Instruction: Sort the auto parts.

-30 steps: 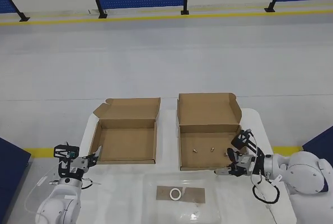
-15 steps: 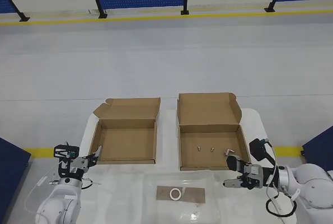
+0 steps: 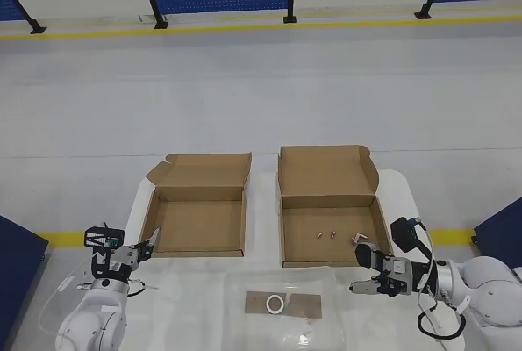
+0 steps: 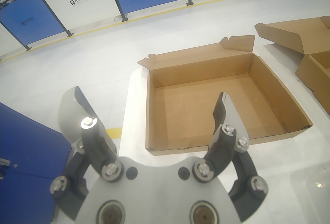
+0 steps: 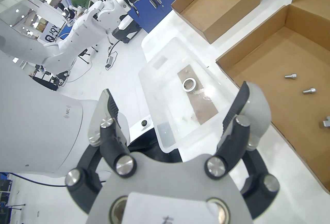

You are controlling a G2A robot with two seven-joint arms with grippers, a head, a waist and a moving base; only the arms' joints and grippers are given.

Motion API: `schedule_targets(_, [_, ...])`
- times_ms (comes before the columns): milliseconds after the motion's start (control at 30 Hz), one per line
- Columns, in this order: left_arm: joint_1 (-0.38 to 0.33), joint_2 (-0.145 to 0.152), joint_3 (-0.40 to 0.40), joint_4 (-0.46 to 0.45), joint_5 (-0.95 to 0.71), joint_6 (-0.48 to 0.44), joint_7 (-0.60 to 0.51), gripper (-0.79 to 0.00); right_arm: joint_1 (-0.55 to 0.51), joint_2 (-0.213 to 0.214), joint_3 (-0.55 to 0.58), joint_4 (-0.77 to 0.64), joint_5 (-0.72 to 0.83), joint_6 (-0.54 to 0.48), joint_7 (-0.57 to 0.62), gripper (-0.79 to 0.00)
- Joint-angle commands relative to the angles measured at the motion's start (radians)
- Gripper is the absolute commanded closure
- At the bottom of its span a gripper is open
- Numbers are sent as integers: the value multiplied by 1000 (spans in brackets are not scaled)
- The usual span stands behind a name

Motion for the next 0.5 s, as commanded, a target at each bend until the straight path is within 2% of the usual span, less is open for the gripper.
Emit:
schedule_targets(0, [0, 0, 0, 0, 0, 0, 0, -785, 0, 0, 0, 0, 0, 0, 0, -785])
schedule_targets(167, [0, 0, 0, 0, 0, 0, 0, -785, 0, 0, -1, 6, 15, 1, -16, -785])
schedule_targets(300, [0, 0, 0, 0, 0, 0, 0, -785, 1, 14, -8, 31, 136, -8, -9, -785])
schedule_targets(467, [0, 0, 0, 0, 0, 0, 0, -785, 0, 53, -10, 52, 322, 15, 15, -785])
